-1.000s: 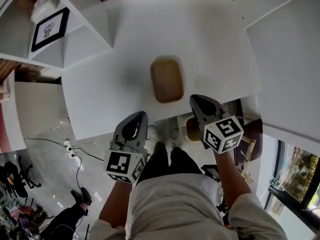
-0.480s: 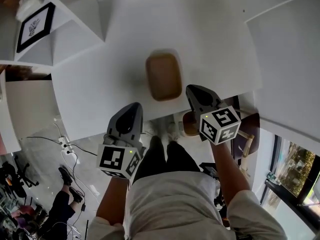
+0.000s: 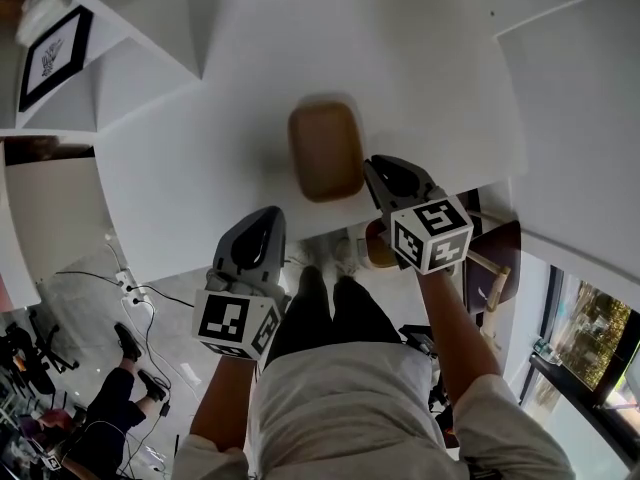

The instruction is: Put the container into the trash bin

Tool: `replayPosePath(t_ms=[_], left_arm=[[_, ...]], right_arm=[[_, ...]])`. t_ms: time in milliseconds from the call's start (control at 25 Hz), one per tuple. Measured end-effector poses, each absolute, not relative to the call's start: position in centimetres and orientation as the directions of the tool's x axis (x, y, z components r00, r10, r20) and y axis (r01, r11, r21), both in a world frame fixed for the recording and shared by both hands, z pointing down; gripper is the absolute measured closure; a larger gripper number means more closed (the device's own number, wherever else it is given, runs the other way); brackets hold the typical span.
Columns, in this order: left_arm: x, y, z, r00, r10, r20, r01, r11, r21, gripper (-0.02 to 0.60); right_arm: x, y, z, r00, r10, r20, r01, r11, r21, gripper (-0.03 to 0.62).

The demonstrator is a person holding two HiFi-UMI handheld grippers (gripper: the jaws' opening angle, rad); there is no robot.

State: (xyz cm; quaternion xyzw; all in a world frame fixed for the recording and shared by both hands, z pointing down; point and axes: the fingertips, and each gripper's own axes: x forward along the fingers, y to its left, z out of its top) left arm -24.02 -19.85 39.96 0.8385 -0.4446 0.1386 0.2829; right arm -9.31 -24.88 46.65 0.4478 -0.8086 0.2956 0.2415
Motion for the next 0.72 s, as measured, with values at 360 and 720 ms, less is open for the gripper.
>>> replayPosePath(t_ms=[360,720], left_arm=[[-24.5,-19.6,40.9,0.563,-0.657,0.502,-0.826,-0.435,0.358,0.565],[-25.2,-19.4,41.7,0.556,-0.654,0.514,-0.831,-0.417,0.368,0.565]], right_arm=[[-9.8,-25.8,49.0,-0.469,-0.55,0.691,-0.874,0.401,-0.274,0.467],[-10.3,-26.5,50.9,-0.452,-0.508,0.733,-0.877,0.402,-0.262,0.461]])
